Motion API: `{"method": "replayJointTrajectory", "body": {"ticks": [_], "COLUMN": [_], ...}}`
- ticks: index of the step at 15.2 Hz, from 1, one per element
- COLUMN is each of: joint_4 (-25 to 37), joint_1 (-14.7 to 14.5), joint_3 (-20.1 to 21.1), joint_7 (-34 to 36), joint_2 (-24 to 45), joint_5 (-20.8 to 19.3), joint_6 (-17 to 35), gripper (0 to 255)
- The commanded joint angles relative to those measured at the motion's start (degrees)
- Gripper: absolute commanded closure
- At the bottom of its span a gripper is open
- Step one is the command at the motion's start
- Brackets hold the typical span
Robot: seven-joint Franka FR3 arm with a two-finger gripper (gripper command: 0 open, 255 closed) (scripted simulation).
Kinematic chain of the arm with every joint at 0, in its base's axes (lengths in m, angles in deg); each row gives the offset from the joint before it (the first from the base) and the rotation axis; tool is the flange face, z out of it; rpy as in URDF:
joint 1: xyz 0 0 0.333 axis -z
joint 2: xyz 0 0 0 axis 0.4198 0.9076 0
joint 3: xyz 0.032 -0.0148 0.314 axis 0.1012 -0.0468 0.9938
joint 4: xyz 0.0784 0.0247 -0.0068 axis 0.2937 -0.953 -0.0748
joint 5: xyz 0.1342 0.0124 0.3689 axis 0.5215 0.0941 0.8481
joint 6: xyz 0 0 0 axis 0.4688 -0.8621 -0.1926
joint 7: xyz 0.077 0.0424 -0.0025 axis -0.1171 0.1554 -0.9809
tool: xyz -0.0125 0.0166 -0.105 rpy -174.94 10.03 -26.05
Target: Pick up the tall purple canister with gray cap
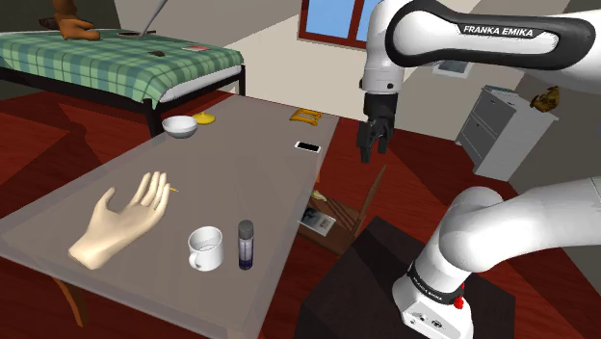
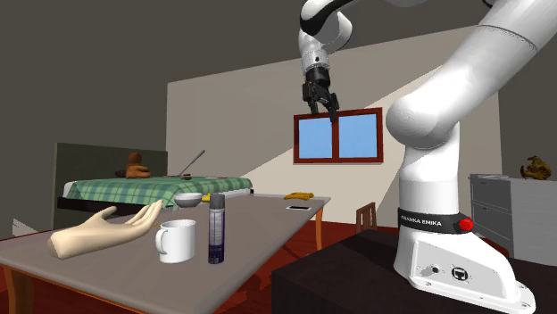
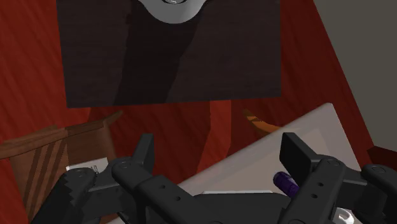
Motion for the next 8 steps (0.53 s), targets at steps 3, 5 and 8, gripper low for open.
{"method": "replayJointTrajectory", "body": {"ticks": [3, 5, 8], "joint_4": [-1.96, -3.6, -5.45], "joint_1": [-0.7, -1.42, -2.46], "joint_3": [1.93, 3.89, 6.89], "joint_7": [1.79, 3.53, 6.11], "joint_2": [0.85, 2.1, 4.74], "joint_5": [1.42, 2.76, 4.54], "joint_6": [4.05, 8.19, 14.56], "gripper": [0, 0, 0]}}
